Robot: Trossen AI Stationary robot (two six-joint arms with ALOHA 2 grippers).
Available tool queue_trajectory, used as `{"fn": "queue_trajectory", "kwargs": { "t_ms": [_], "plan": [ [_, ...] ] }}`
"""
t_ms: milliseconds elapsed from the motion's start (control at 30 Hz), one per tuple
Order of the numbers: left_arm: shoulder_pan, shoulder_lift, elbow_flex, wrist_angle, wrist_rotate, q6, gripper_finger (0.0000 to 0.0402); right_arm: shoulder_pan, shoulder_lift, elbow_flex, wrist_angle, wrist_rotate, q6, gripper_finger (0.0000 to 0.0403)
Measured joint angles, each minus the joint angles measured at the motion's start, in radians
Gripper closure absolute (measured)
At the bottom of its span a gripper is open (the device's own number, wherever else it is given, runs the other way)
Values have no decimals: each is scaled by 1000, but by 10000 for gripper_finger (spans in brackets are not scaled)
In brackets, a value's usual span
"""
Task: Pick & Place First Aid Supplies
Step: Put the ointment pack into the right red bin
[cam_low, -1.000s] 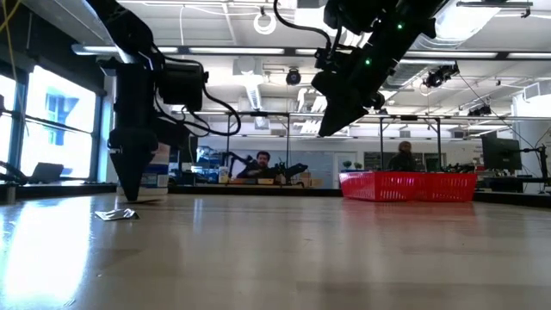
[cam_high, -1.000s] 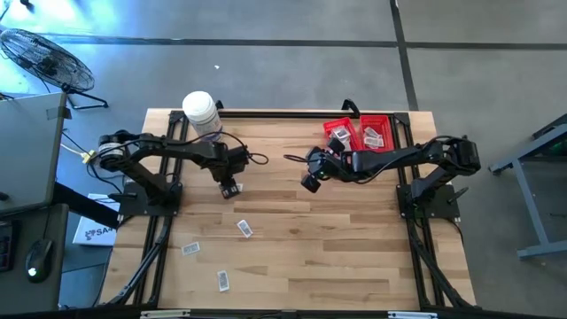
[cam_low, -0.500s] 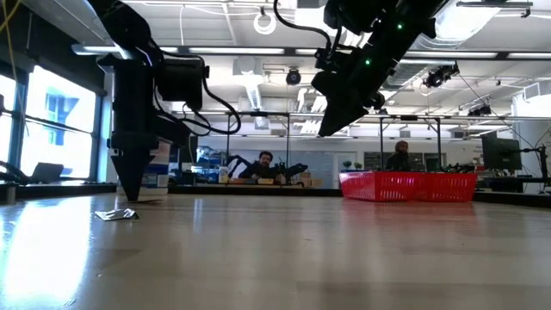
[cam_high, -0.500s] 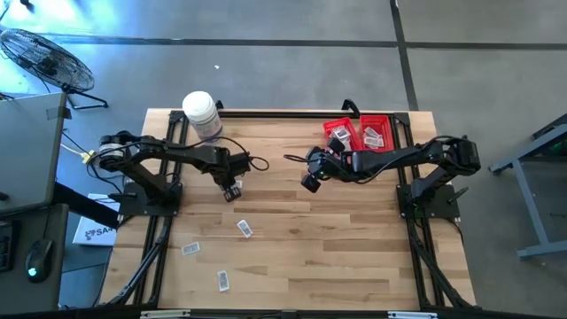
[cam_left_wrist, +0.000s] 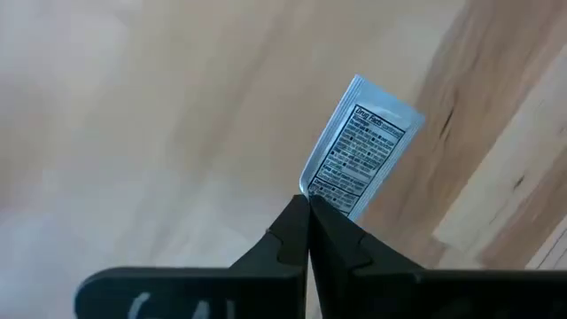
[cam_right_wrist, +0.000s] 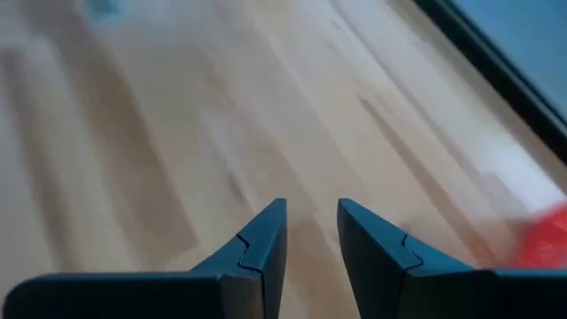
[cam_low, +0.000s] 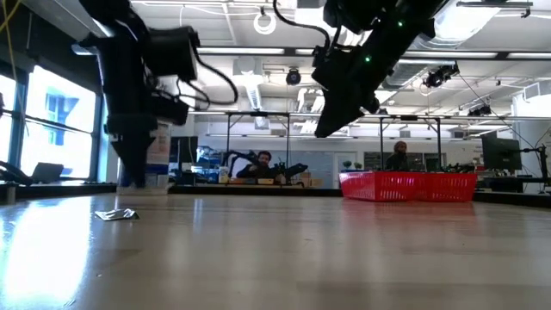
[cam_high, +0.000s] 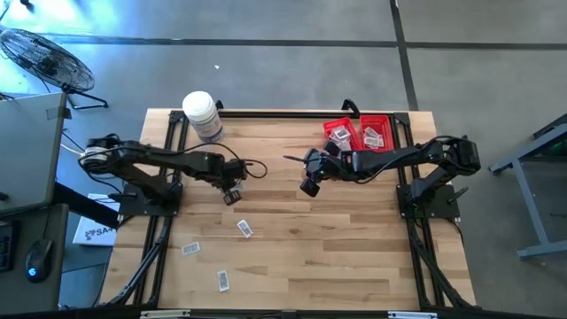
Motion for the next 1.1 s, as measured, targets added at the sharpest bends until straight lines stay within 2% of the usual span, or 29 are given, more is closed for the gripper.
{"fn": "queue_trajectory", "kwargs": {
  "t_ms": [167, 267, 367, 533, 700, 1100],
  "plan": [
    [-93, -78, 0, 135, -176, -67, 401, 0, 32, 0, 208, -175, -19, 307],
    [-155, -80, 0, 282, -269, -50, 401, 0, 98, 0, 364, -269, -36, 306],
    [-208, -66, 3, 430, -352, -11, 401, 0, 168, -1, 479, -319, -44, 297],
    [-255, -40, 2, 542, -505, 47, 402, 0, 207, 0, 611, -306, -72, 269],
    [-261, -25, 2, 556, -585, 69, 401, -1, 208, 0, 642, -302, -78, 248],
    [-261, 31, 3, 711, -593, 129, 401, -1, 208, 0, 719, -231, -64, 252]
  ]
}}
